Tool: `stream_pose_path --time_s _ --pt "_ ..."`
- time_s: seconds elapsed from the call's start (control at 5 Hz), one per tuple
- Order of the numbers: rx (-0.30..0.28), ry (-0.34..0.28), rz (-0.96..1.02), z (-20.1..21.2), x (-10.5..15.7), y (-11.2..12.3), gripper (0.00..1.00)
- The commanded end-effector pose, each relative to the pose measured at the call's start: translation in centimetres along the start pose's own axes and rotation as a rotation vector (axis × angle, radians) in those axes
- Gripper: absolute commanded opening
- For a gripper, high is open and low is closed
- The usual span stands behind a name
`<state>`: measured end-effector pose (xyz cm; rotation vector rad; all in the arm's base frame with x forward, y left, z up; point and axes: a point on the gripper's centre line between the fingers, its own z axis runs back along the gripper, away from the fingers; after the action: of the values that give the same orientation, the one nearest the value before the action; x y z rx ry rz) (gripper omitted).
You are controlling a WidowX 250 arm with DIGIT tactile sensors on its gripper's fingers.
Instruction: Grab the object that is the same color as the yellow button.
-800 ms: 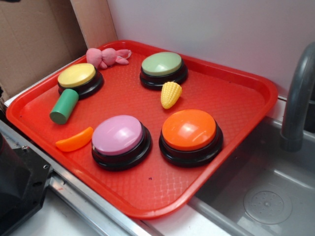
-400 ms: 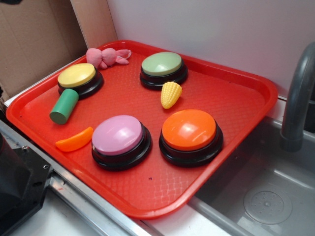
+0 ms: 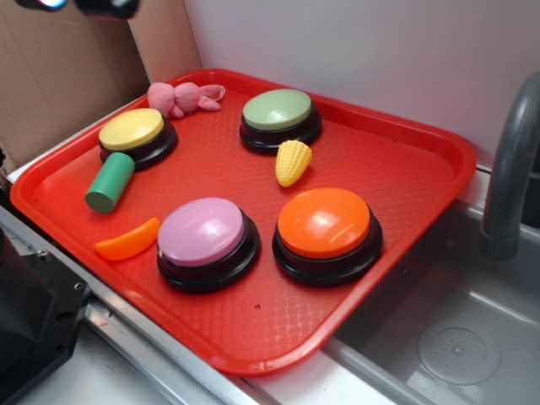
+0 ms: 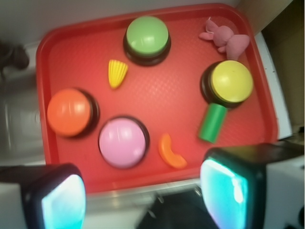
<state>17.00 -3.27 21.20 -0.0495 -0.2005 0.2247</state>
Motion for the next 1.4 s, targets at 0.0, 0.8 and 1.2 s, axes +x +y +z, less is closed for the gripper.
stream_pose_path --time_s 0.0,0.8,1.2 --pt "0.054 -0.069 0.226 -5.4 4.3 -1.3 1.00" --pt "0.060 -0.066 0.307 -16.1 7.2 -1.9 1.00" --pt "0.038 -0.020 0.297 -19.8 8.3 -1.5 1.00"
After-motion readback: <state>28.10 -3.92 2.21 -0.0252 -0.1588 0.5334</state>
